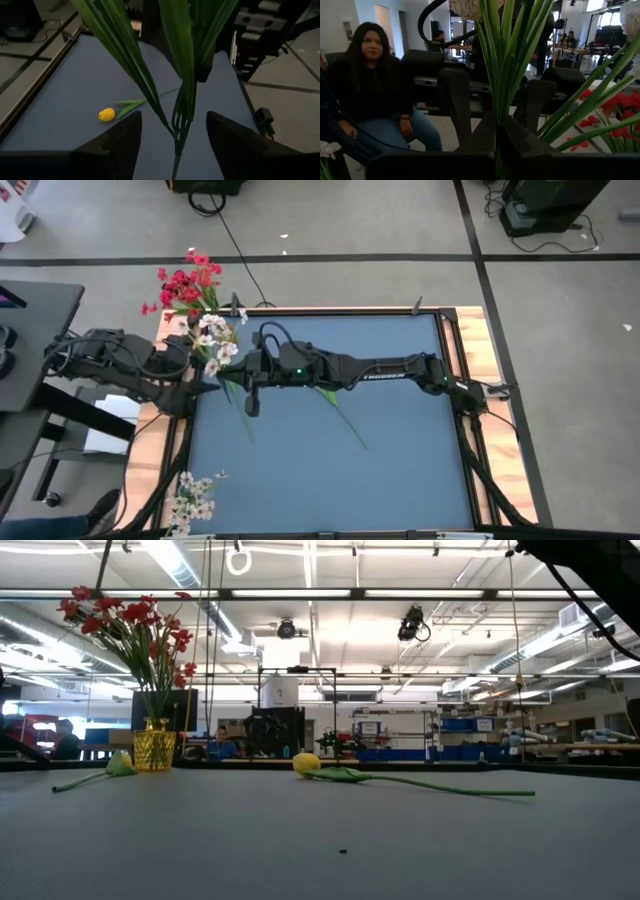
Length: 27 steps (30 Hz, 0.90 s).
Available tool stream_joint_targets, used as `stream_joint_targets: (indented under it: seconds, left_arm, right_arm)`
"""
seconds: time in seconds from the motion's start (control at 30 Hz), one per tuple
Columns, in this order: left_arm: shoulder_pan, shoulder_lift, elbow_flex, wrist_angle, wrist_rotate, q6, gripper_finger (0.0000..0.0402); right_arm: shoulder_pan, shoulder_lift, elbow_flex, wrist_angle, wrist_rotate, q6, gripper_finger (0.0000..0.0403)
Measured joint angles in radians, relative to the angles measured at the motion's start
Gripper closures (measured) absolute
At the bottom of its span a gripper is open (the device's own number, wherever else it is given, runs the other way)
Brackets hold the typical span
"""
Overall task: Sort flowers into vase by color
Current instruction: Put the white flowers into the transparent vase
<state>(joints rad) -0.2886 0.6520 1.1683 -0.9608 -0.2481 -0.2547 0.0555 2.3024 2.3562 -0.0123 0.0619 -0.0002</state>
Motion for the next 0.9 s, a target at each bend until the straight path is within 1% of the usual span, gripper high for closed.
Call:
stream_joint_targets:
  seconds: [0.1, 0.3, 0.47, 0.57, 0.6, 0.67, 0.77, 0.9]
  left_arm:
    - [0.0, 0.0, 0.0, 0.017, 0.0, 0.012, 0.0195]
    - [0.0, 0.0, 0.0, 0.04, 0.0, 0.008, 0.026]
    - [0.0, 0.0, 0.0, 0.088, 0.004, 0.014, 0.0331]
    - [0.0, 0.002, 0.0, 0.085, 0.004, 0.03, 0.0381]
    - [0.0, 0.002, 0.0, 0.085, 0.003, 0.031, 0.0388]
    - [0.0, 0.002, 0.0, 0.084, 0.004, 0.037, 0.039]
    - [0.0, -0.009, 0.0, 0.068, 0.002, 0.039, 0.0393]
    - [0.0, -0.055, 0.0, 0.028, -0.007, 0.041, 0.0398]
  right_arm:
    - [-0.003, 0.0, 0.0, 0.011, 0.0, 0.001, 0.0391]
    - [-0.008, 0.0, 0.0, 0.028, -0.002, 0.006, 0.0391]
    - [-0.007, 0.0, 0.0, 0.028, -0.009, 0.017, 0.039]
    - [-0.007, 0.0, 0.0, 0.018, -0.007, 0.049, 0.0378]
    - [-0.007, 0.0, 0.0, 0.014, -0.003, 0.057, 0.0371]
    - [-0.007, 0.0, 0.0, 0.007, 0.01, 0.061, 0.0353]
    - [-0.005, -0.001, 0.0, -0.006, 0.057, 0.063, 0.0325]
    - [0.003, -0.023, -0.001, -0.096, 0.109, 0.103, 0.0287]
